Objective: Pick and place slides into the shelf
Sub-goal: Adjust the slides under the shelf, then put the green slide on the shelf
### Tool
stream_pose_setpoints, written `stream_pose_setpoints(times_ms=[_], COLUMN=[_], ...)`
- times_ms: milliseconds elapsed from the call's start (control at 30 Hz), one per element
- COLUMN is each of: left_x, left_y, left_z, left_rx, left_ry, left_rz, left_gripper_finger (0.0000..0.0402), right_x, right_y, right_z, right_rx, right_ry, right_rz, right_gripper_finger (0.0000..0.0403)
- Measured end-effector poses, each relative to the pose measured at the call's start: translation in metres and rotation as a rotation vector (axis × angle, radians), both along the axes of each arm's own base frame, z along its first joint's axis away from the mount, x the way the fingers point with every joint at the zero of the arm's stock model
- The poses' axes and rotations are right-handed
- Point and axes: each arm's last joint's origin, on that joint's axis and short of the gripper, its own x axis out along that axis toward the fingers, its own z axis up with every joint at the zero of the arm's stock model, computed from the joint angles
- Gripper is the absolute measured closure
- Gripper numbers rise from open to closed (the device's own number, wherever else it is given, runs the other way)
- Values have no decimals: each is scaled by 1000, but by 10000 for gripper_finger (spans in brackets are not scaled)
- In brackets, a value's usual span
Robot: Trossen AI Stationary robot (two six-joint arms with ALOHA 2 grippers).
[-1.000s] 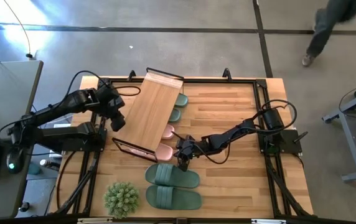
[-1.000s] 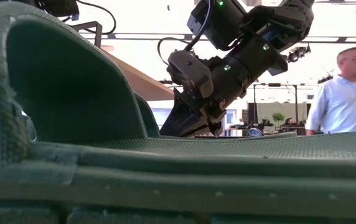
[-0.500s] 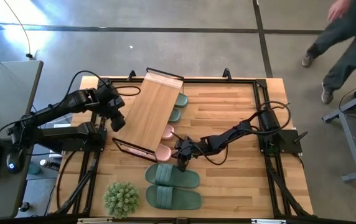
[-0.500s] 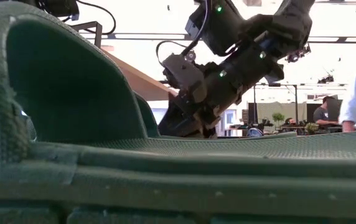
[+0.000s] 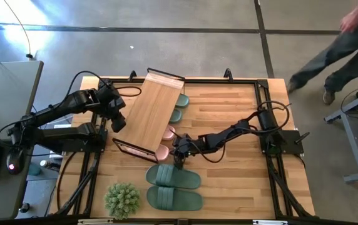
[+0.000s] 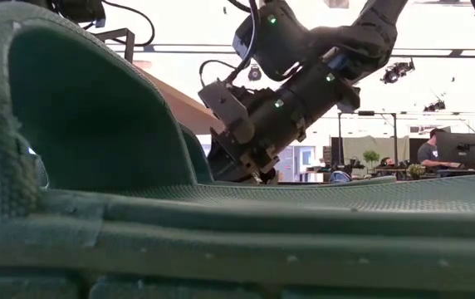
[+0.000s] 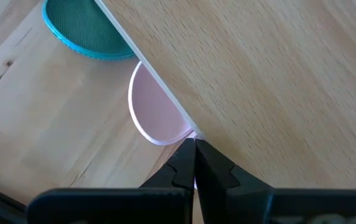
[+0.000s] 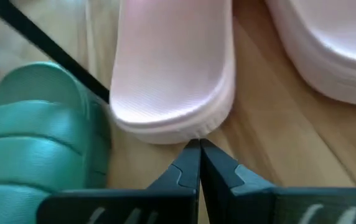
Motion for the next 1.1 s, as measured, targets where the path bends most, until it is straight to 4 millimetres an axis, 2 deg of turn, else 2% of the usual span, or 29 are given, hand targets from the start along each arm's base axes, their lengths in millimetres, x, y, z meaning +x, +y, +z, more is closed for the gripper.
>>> stream_pose_setpoints(times_ms=[733, 967, 1100], left_x=[-2, -8, -12], left_y=[0, -2, -4], left_z=[0, 3, 16], left_rx=[50, 107, 166], left_ry=[44, 64, 50], left_rz=[4, 26, 45], left_gripper_finger=[402, 402, 402], right_x=[-3, -17, -29], right_y=[0, -5, -8], right_z=[-1, 19, 38], right_rx=[-10, -121, -170], right_ry=[47, 145, 210], right_rz=[1, -45, -50], right_gripper_finger=[403, 403, 403])
